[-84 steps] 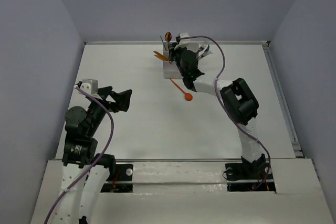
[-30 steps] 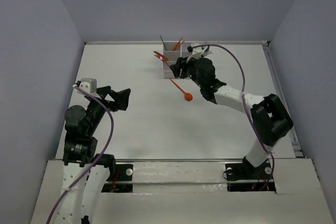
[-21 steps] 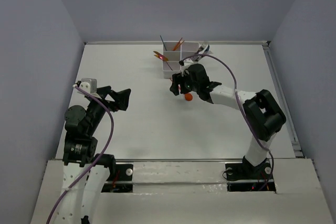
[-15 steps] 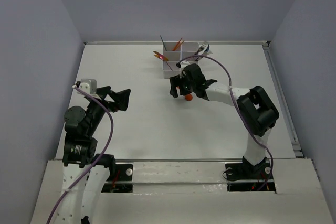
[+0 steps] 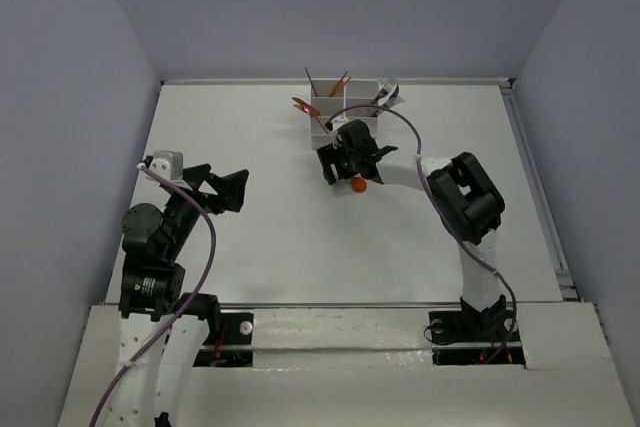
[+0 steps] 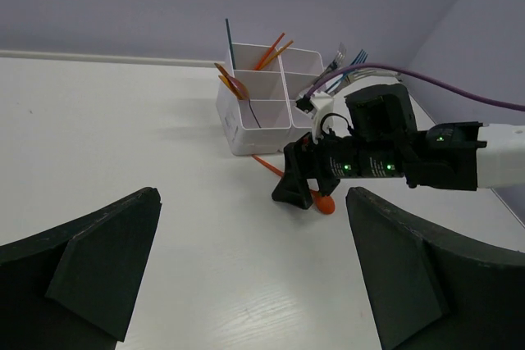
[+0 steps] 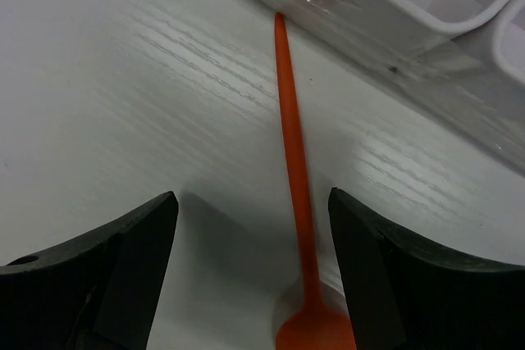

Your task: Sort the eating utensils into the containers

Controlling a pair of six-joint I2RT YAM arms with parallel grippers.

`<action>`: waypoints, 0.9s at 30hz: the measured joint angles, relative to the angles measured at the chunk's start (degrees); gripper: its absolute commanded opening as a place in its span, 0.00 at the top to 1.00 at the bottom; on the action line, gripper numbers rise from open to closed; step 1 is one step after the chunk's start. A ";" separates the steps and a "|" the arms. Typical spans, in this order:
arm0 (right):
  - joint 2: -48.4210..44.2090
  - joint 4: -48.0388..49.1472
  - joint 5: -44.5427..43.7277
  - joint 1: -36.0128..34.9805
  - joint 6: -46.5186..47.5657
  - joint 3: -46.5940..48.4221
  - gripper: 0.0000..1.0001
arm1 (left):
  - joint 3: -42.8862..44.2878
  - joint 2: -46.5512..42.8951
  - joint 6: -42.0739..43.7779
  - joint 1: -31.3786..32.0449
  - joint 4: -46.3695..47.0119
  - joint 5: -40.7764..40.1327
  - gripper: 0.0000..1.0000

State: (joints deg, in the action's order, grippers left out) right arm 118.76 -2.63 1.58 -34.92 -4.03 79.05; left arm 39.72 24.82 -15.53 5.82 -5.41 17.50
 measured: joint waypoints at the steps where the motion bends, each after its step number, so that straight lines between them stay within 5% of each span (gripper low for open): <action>1: 0.52 0.55 -0.04 0.00 0.37 0.20 0.22 | 0.00 0.00 0.00 0.00 0.00 0.00 0.01; 18: 5.38 2.69 8.55 -1.60 5.31 5.97 0.29 | 0.00 -0.31 0.00 0.00 0.00 -0.13 0.01; 27: -3.15 5.95 12.68 -4.20 5.35 -7.45 0.31 | 0.00 -0.79 0.00 0.00 0.00 -0.24 0.01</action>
State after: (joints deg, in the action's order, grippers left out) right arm 115.61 3.31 14.26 -39.11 1.32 71.59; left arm 39.72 24.03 -15.53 5.82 -5.41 17.26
